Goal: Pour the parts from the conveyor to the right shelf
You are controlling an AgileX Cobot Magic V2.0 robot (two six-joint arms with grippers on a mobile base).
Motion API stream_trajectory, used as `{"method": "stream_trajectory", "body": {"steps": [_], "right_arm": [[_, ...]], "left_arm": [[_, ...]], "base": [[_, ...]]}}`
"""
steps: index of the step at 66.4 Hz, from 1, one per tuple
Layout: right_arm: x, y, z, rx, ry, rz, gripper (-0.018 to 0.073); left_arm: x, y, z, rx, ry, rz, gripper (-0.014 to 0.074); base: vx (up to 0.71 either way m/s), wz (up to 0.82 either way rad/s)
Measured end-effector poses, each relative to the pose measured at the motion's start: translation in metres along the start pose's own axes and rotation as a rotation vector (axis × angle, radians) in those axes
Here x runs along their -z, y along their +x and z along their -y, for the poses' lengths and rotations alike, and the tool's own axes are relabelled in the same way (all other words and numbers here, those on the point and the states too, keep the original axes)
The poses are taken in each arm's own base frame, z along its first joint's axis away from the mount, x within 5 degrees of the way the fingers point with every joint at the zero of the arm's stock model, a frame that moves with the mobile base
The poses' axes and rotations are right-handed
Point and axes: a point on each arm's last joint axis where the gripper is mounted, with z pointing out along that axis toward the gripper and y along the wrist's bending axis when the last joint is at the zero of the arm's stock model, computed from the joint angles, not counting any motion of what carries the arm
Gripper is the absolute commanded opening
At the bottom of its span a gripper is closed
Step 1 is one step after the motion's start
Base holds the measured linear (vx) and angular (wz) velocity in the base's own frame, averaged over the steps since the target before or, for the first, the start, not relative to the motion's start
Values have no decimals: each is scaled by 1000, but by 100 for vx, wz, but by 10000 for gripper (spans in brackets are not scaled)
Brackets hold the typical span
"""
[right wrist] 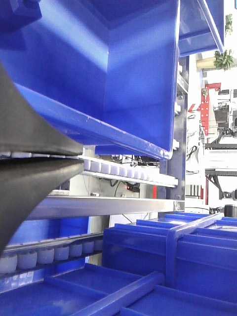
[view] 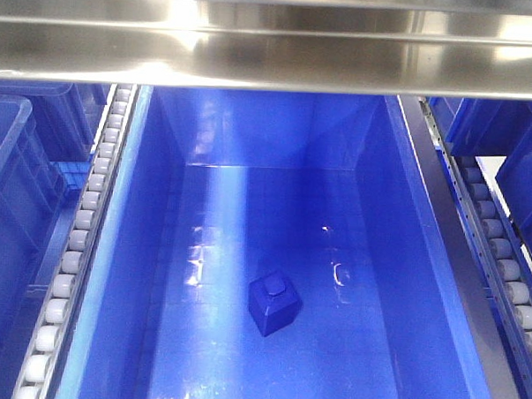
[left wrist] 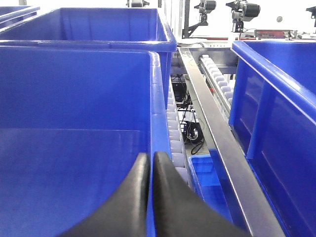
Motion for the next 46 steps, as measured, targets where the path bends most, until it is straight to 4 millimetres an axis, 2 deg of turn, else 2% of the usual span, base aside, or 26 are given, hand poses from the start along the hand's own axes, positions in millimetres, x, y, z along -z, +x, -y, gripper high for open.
{"method": "stream_trajectory", "body": {"steps": [11, 17, 24, 34, 40, 46], "right_arm": [[13, -5, 7, -3, 106, 80, -8], [21, 0, 8, -2, 138, 119, -8], [25, 21, 7, -10, 137, 126, -8], [20, 69, 6, -38, 133, 29, -8], [19, 80, 6, -43, 135, -29, -8], [19, 81, 6, -43, 136, -44, -8]], "left_arm": [[0, 0, 0, 0, 0, 0, -6], [0, 0, 0, 0, 0, 0, -6], [0, 0, 0, 0, 0, 0, -6], [0, 0, 0, 0, 0, 1, -6], [0, 0, 0, 0, 0, 0, -6], [0, 0, 0, 0, 0, 0, -6]], "base": [[0, 0], [0, 0], [0, 0], [0, 0], [0, 0], [0, 0]]}}
